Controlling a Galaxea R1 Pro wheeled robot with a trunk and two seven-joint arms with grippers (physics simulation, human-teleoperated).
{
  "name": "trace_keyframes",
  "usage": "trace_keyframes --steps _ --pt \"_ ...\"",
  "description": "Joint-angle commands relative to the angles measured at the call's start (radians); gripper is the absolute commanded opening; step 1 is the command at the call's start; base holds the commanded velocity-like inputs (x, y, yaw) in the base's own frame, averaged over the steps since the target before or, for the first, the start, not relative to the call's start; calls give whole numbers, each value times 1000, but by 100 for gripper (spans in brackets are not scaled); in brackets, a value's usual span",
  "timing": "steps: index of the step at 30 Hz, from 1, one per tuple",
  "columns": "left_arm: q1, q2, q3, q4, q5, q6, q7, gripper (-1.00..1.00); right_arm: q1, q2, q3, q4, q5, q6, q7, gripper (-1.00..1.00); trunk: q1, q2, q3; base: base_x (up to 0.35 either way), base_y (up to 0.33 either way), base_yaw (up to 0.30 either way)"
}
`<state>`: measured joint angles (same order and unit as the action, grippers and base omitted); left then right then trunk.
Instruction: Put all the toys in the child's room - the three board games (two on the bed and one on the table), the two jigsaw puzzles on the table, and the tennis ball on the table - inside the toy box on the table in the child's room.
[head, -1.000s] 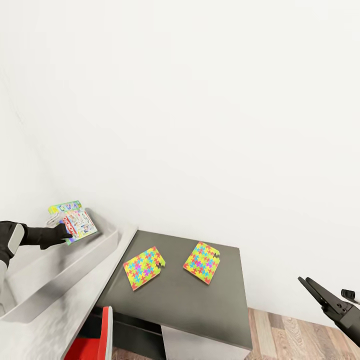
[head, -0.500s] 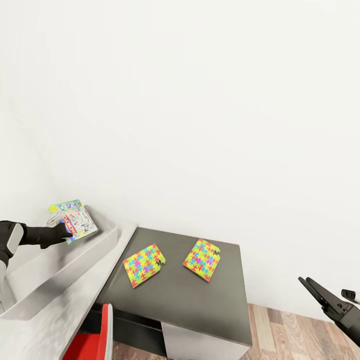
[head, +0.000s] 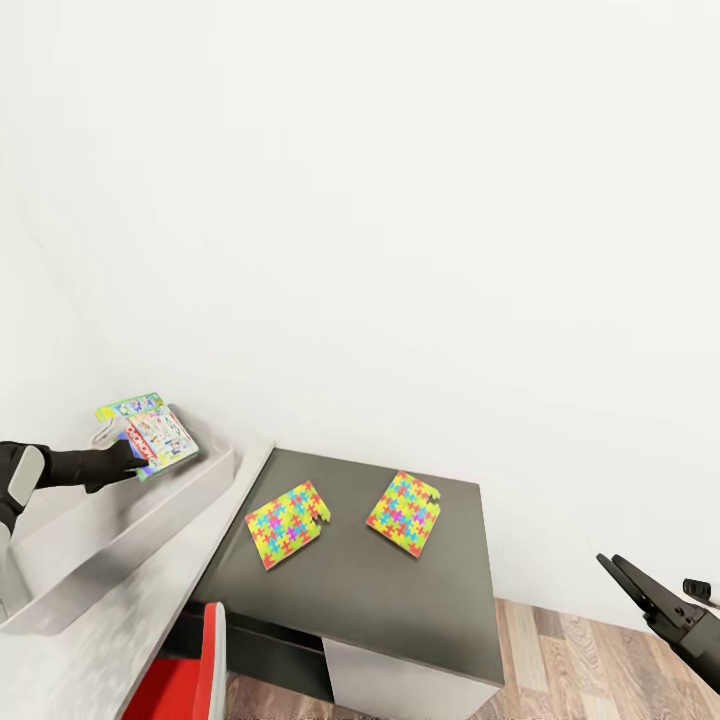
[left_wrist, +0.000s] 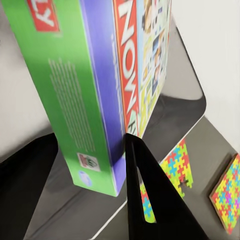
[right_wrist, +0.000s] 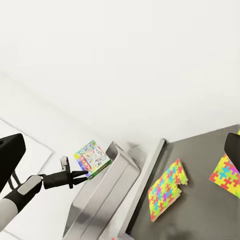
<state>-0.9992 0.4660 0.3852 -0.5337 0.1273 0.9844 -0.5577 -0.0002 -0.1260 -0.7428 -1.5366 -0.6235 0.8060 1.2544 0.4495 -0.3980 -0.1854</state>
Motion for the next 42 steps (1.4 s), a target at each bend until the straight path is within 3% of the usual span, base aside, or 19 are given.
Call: trace_keyframes --steps 1,27,42 --pt "-1 0 3 0 8 7 2 -100 0 0 0 0 -5 7 -1 100 1 -2 -3 0 0 0" --pt "-1 -1 4 0 9 7 1 -100 0 0 -1 0 -5 7 -1 100 1 -2 -45 0 0 0" --pt "-1 -1 4 0 9 7 1 -100 0 0 -2 1 -5 -1 0 100 1 -2 -48 0 0 0"
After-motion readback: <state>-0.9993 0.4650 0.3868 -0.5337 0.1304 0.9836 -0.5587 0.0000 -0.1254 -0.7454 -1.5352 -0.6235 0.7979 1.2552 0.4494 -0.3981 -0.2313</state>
